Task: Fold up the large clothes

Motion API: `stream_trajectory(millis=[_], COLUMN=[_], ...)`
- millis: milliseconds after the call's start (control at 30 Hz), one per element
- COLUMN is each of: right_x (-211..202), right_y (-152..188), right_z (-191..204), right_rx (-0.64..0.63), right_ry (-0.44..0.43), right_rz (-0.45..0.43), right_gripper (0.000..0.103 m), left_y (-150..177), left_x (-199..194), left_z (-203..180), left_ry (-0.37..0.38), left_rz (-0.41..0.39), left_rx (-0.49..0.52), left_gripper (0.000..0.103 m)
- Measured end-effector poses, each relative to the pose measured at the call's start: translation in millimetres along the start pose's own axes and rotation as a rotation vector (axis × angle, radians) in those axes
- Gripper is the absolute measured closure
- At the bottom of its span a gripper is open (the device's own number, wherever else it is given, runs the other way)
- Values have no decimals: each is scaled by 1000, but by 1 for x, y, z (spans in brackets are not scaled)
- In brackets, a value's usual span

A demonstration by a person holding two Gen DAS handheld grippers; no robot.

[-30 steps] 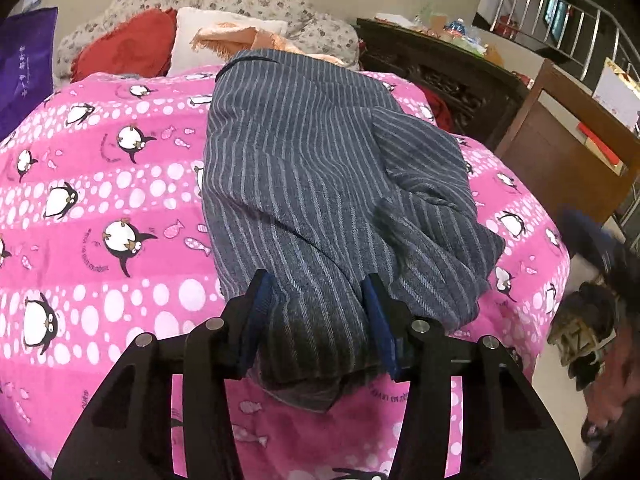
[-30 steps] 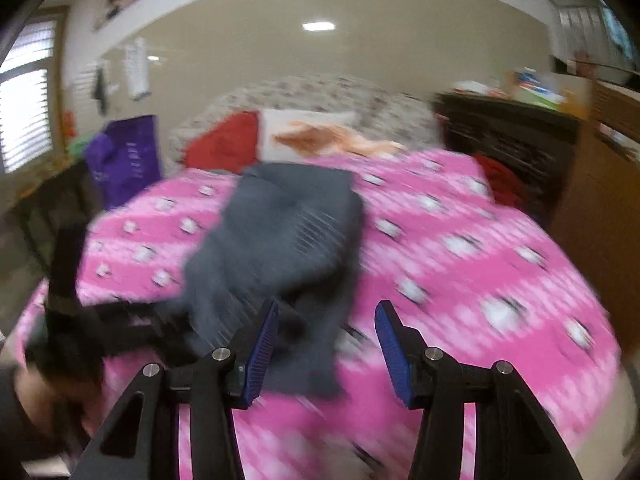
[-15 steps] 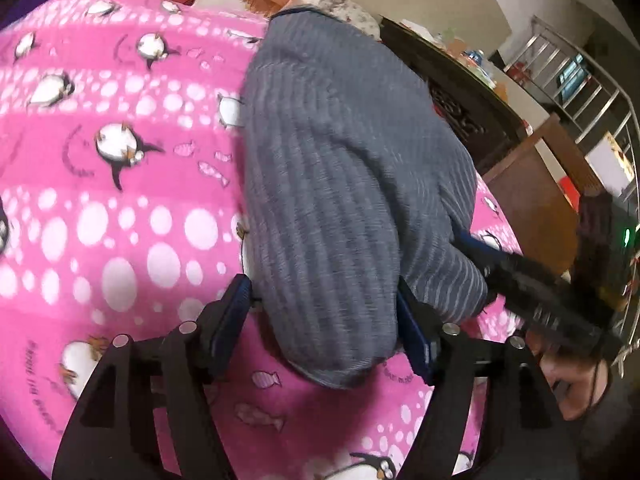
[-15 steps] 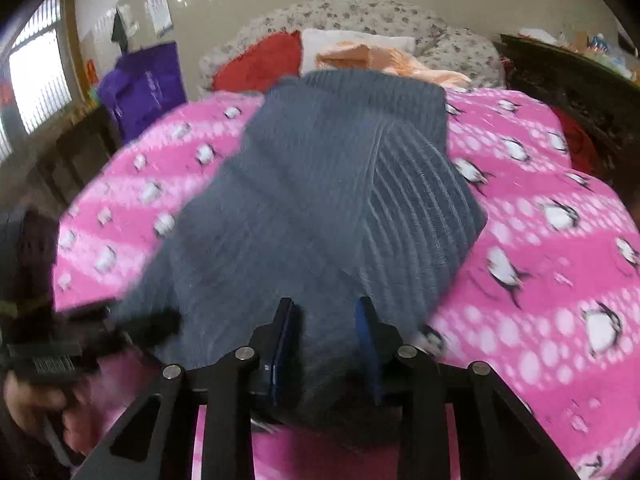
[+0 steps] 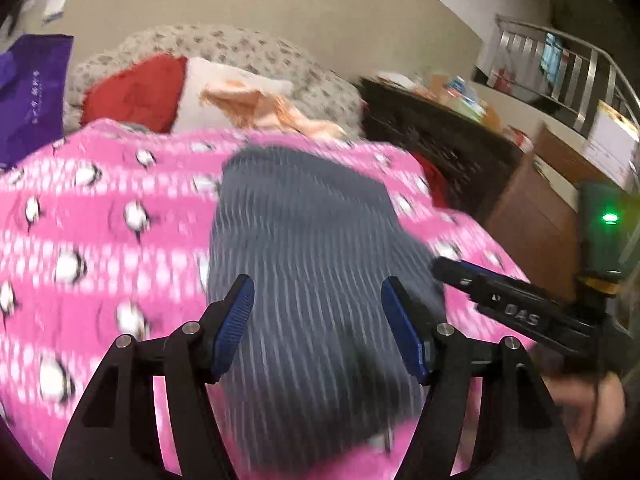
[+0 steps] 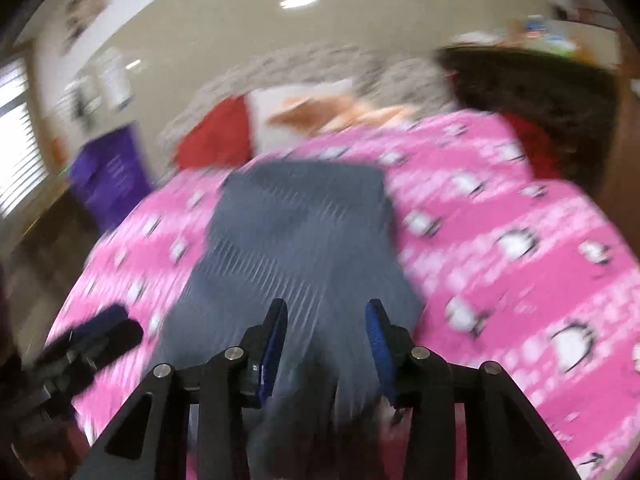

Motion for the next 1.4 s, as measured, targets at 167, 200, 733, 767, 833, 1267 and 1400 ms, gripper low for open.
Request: stream_trajectory(millis=[167, 200, 733, 767, 833, 1267, 1400], right_x=[31, 46, 180, 185, 190, 191, 190], right_y=[-57, -66, -33, -32, -30, -31, -31], right_z=[7, 7, -31, -33, -38, -33, -32], right_rx=[132, 160, 169, 187, 217, 205, 200], right_ry=[98, 99, 126, 117, 101, 132, 138], right_rz=[-43, -21, 186, 200, 212, 199, 197], right_gripper=[62, 62, 61, 61, 61, 61, 61], left_y=[-51, -58, -7, -7, -7, -11, -12], left_x=[48, 58, 184, 185, 188, 192, 192], left_z=[34, 39, 84, 82, 82, 82, 83], left_ry=[-181, -200, -289, -300, -310, -315, -315], left_rz=[-3, 14, 277, 280, 280, 273, 273], left_rx=[-210, -237, -288, -276, -271, -267, -267], left_gripper=[37, 37, 18, 17, 16, 14, 14])
Point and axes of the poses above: each gripper's, at about its wrist camera, not at the fingertips, and x roughly the way its jaws point, z to its left, y to its underside, the point moved 4 cm from there along x, roughly the way its jaws point
